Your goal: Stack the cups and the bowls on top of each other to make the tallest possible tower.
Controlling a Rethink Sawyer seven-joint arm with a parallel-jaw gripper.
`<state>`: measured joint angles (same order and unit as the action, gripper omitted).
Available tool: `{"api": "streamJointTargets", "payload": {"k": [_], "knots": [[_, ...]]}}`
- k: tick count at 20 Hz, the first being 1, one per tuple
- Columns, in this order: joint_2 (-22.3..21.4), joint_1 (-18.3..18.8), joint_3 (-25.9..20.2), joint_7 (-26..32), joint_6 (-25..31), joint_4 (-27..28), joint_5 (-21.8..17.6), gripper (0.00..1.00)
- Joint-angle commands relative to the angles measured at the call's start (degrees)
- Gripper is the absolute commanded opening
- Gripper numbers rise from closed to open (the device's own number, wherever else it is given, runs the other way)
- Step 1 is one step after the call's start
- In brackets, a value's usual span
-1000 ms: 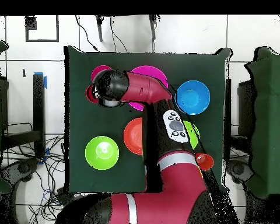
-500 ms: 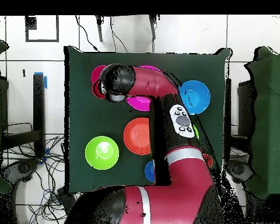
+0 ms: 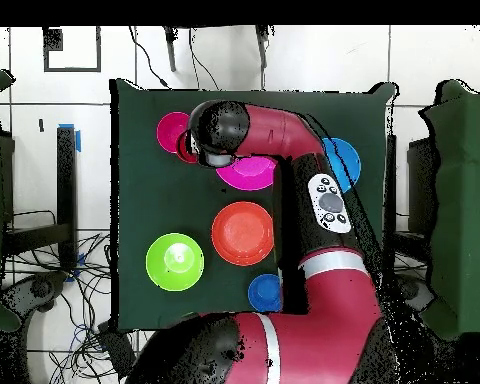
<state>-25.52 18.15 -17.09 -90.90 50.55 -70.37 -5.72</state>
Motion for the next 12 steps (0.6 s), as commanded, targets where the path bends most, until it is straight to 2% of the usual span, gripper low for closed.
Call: {"api": "streamJointTargets", "payload": {"k": [1, 5, 12], "knots": [[3.41, 1.99, -5.25, 16.99, 9.37, 7.33, -6.35, 0.00], [5.93, 3.22, -6.83, 19.66, 10.87, 11.49, -8.21, 0.00], [7.29, 5.32, -8.81, 22.37, 13.87, 14.53, -10.21, 0.00]]}}
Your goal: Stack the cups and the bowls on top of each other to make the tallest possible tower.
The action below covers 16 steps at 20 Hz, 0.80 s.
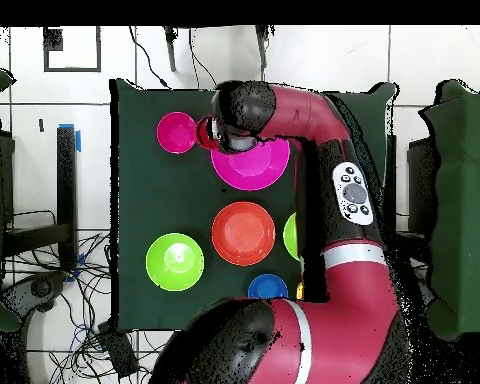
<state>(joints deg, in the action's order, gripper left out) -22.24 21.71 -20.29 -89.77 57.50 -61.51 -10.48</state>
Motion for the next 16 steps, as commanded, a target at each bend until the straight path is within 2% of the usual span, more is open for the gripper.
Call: {"api": "streamJointTargets", "payload": {"k": [1, 7, 16], "knots": [[4.55, 1.88, -5.87, 21.68, 7.48, 6.70, -5.74, 0.00], [8.68, 3.06, -7.63, 25.51, 10.24, 13.39, -8.00, 0.00], [10.10, 4.94, -7.86, 29.25, 11.13, 13.82, -9.72, 0.00]]}}
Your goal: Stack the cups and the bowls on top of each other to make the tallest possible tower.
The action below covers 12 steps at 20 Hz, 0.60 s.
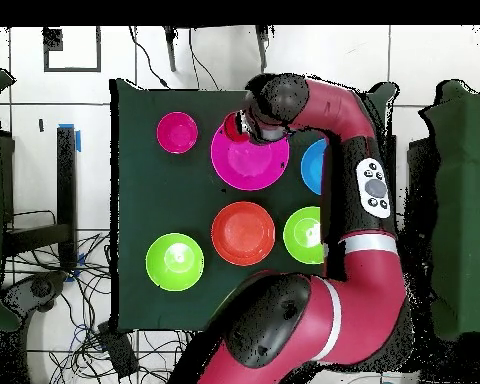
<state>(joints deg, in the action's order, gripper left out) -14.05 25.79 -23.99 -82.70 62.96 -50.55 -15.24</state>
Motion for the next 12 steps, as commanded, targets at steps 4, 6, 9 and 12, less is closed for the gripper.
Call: {"api": "streamJointTargets", "payload": {"k": [4, 6, 9, 12], "knots": [[1.47, 1.54, -3.37, 22.99, 5.45, 1.33, -5.96, 0.00], [0.87, 1.67, -2.71, 22.29, 5.12, 0.22, -6.40, 0.00], [0.44, 1.56, -2.02, 20.61, 4.99, -1.13, -6.54, 0.00], [0.01, 1.79, -1.61, 19.35, 3.07, -3.63, -6.70, 0.00]]}}
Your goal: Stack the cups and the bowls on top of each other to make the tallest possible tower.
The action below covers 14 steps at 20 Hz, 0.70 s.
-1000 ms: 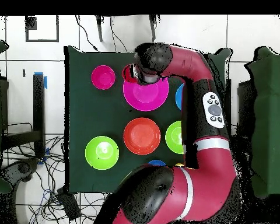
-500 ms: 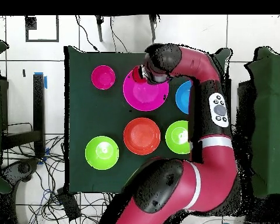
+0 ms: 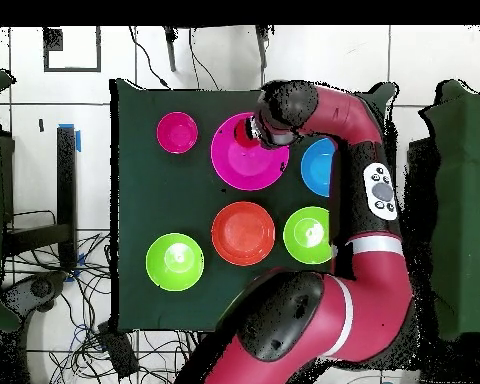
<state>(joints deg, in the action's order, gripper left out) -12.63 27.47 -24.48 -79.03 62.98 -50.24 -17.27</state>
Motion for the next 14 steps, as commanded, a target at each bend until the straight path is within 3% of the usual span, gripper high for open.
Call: {"api": "streamJointTargets", "payload": {"k": [1, 7, 8, 14], "knots": [[-1.68, 0.03, -0.88, 15.17, 3.00, -4.59, -4.70, 0.00], [-3.03, 0.02, -0.11, 13.36, 1.84, -7.57, -5.01, 0.00], [-3.17, -0.04, 0.13, 13.01, 2.36, -7.67, -5.33, 1.00], [-3.23, -0.41, 0.85, 12.92, 3.71, -7.48, -6.32, 1.00]]}}
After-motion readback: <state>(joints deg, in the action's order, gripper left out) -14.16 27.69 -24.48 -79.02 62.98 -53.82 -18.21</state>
